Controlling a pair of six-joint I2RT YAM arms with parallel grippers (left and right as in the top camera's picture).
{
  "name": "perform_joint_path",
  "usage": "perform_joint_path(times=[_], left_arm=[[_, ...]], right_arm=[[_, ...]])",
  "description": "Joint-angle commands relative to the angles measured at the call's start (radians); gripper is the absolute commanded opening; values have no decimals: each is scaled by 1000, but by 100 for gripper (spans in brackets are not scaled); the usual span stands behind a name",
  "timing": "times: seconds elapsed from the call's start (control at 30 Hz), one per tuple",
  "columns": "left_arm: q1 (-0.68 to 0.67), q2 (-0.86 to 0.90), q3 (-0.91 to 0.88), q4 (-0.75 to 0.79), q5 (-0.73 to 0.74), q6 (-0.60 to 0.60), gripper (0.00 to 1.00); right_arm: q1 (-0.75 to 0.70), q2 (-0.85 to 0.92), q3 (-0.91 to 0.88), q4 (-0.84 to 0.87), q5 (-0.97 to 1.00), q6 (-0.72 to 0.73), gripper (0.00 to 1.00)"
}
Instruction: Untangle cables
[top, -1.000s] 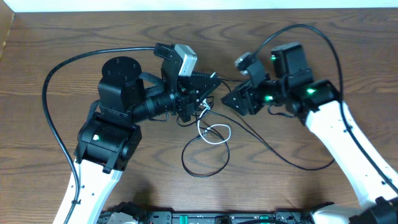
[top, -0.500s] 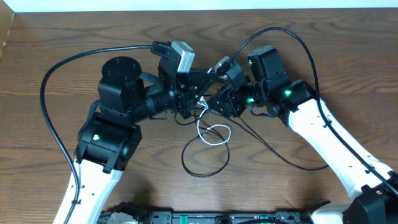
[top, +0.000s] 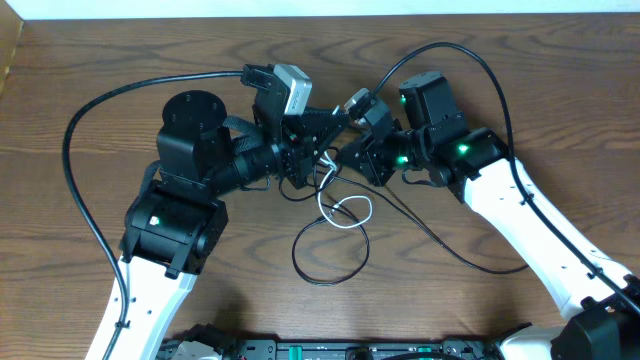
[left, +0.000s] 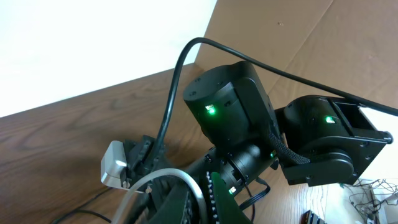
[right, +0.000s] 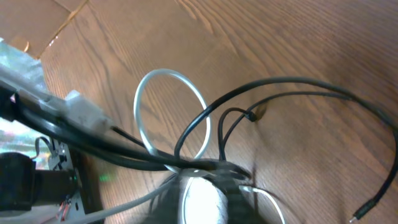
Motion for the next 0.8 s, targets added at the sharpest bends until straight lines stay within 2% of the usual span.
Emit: perform_joint_path(times=[0.0,0.13,0.23,0.33,0.53,0.6,0.73,0.77], left_arm=[[-2,-2,23,12,-6,-2,8],[-2,-2,23,13,-24,-2,8],[-2,-4,23,15,-24,-2,8],[-2,-11,23,16,-24,-2,8],[-2,-36,26,21,-33,-2,8],[-2,-42,28,21,-43,-6,8],[-2,-46,31,16,-58,-10,8],[-2,-46,31,15,-62,-9,8]], right_arm=[[3,2,17,3,-29,-23,57],[3,2,17,6,-113,-119,68],[3,2,17,10,-106,-130,67],[3,3,14,19,-106,-175,62],[3,3,0,50,-115,-182,35],[3,3,-2,54,-126,-182,22],[3,3,-2,55,-125,-182,1],[3,3,-2,58,-123,-174,1]])
